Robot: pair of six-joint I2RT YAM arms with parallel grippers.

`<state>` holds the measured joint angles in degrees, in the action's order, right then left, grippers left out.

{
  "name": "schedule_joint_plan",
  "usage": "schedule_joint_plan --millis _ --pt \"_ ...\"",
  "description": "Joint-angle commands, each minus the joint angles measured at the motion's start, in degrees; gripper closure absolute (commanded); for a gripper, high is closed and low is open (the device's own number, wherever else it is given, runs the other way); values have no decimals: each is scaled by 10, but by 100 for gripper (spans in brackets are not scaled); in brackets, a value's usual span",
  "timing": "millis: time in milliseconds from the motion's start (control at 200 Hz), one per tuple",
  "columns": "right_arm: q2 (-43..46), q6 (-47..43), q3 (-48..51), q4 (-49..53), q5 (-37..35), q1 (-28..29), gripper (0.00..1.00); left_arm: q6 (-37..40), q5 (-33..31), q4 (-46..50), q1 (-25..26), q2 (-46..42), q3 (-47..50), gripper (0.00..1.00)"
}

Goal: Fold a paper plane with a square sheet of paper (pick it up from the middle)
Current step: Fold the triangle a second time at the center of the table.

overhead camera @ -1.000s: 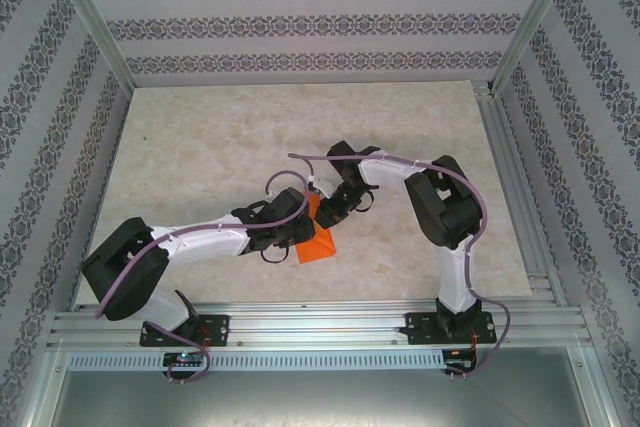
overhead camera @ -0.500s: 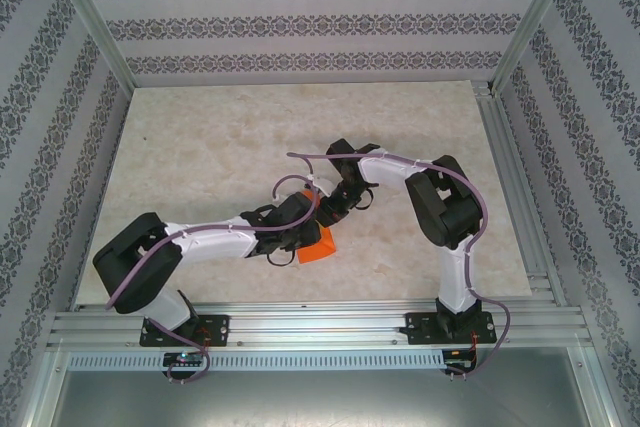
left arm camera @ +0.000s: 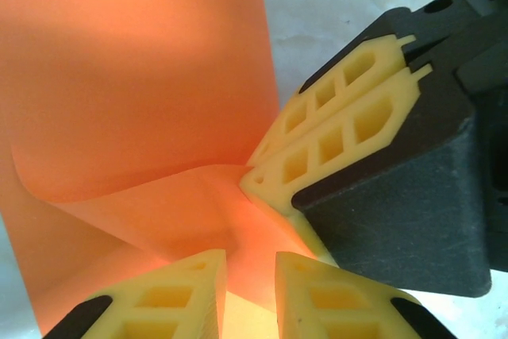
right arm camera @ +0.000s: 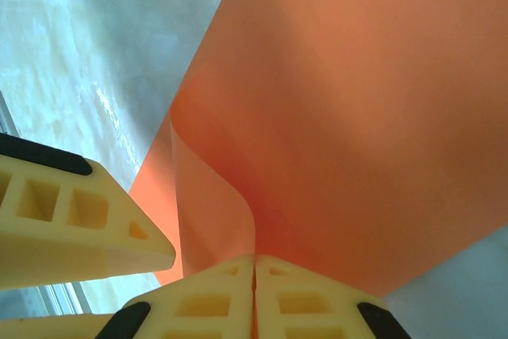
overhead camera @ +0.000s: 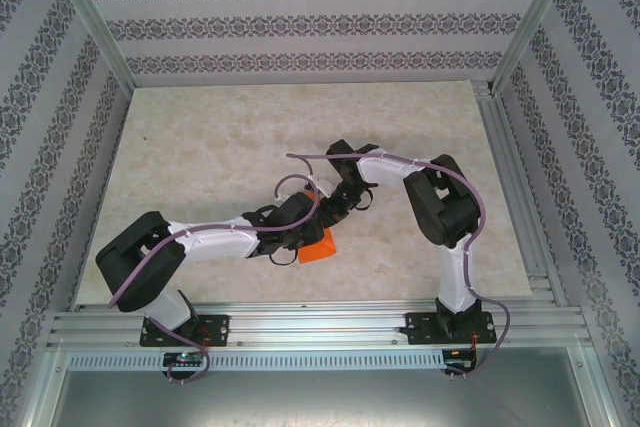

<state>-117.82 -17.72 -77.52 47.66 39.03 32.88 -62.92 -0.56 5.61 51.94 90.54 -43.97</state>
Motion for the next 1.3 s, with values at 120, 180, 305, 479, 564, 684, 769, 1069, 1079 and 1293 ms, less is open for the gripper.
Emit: schedule_joint_plan --millis 120,180,305,479,564,684,769,1069,1079,1293 --pt "-11 -10 -16 4 -8 3 92 -7 -6 -41 10 13 12 75" --pt "-13 -9 -16 4 -8 3 92 -7 -6 -44 10 17 12 75" --pt "-13 -9 -18 5 -8 3 92 -7 -4 -51 10 27 13 76" --pt "-15 -8 -19 7 -9 3 91 -15 -6 -58 11 35 22 82" --pt "-16 -7 -19 6 -10 2 91 -19 -9 -57 11 37 25 82" --pt "-18 -7 -22 8 -9 3 91 -23 -11 -56 11 40 25 83" --pt "-18 -7 -21 8 -11 3 91 -23 -9 -55 11 43 25 83" --pt "-5 13 -22 4 -14 0 89 -36 -14 -28 11 57 19 84" --pt "-3 15 -23 4 -14 0 88 -36 -14 -27 11 58 19 84" --pt "85 105 16 -55 -33 -34 82 -36 -15 -18 12 61 14 84"
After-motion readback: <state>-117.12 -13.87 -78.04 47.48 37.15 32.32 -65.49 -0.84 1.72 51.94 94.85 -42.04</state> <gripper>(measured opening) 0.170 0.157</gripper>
